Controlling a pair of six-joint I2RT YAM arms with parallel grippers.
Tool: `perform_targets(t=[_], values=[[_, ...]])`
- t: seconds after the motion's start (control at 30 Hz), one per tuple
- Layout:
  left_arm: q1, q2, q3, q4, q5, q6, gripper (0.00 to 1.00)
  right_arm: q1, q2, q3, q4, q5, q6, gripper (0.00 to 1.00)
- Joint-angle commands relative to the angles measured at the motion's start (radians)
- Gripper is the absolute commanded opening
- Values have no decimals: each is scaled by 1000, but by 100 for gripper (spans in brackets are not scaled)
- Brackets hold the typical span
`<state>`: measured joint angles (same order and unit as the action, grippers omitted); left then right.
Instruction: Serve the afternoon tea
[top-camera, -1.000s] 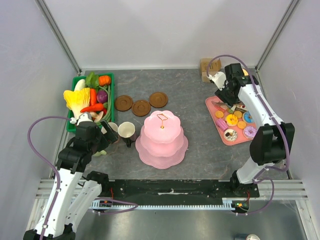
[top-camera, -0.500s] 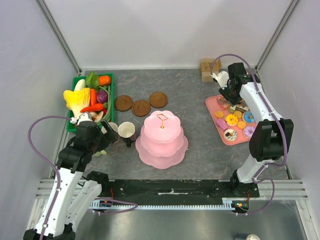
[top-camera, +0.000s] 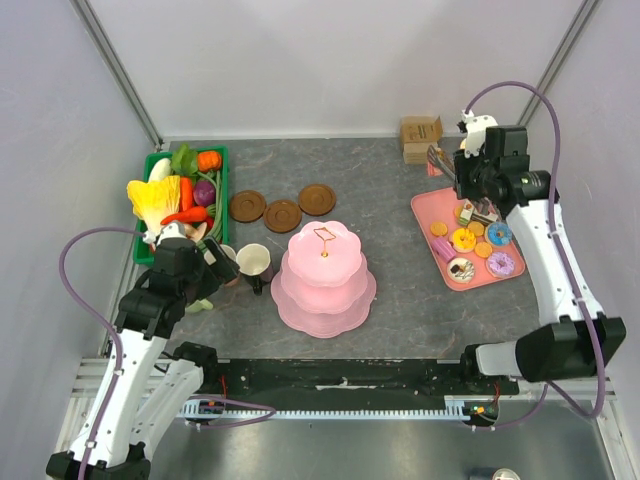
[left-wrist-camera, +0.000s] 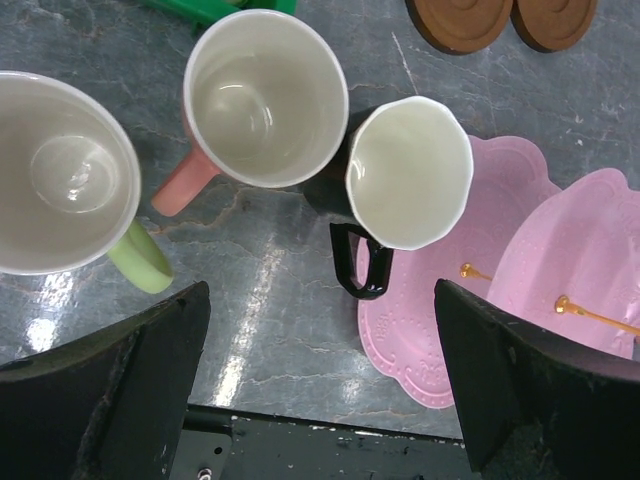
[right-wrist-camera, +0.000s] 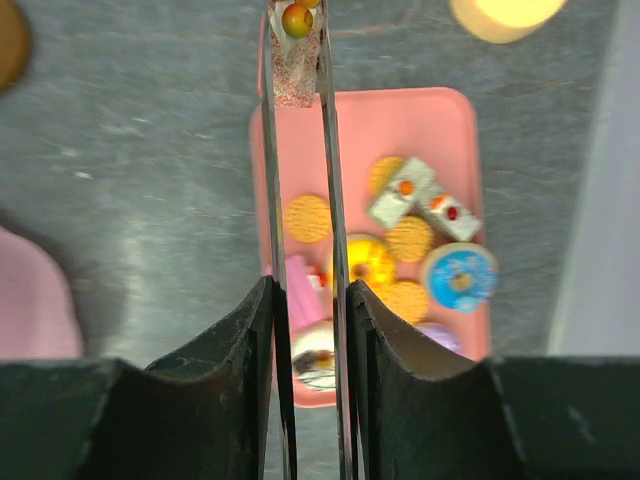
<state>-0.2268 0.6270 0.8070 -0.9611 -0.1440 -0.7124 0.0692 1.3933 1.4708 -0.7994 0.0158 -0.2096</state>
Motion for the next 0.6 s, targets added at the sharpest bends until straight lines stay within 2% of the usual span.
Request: perform_targets(t=[0.0, 0.1, 0.2, 0.33, 0.57], values=[[-2, 17, 52, 70, 58, 22, 99, 50, -115, -105, 83, -143, 283, 31], [-2, 5, 37, 91, 99, 18, 100, 102, -215, -228, 117, -166, 409, 34], [-2, -4, 23, 97, 122, 8, 99, 185, -310, -347, 114, -145, 475, 33], [-2, -13, 14, 96, 139, 8, 99, 280, -408, -472, 112, -217, 539, 33], [-3, -32, -22, 97, 184, 4, 99, 319, -551, -602, 86, -261, 564, 33]])
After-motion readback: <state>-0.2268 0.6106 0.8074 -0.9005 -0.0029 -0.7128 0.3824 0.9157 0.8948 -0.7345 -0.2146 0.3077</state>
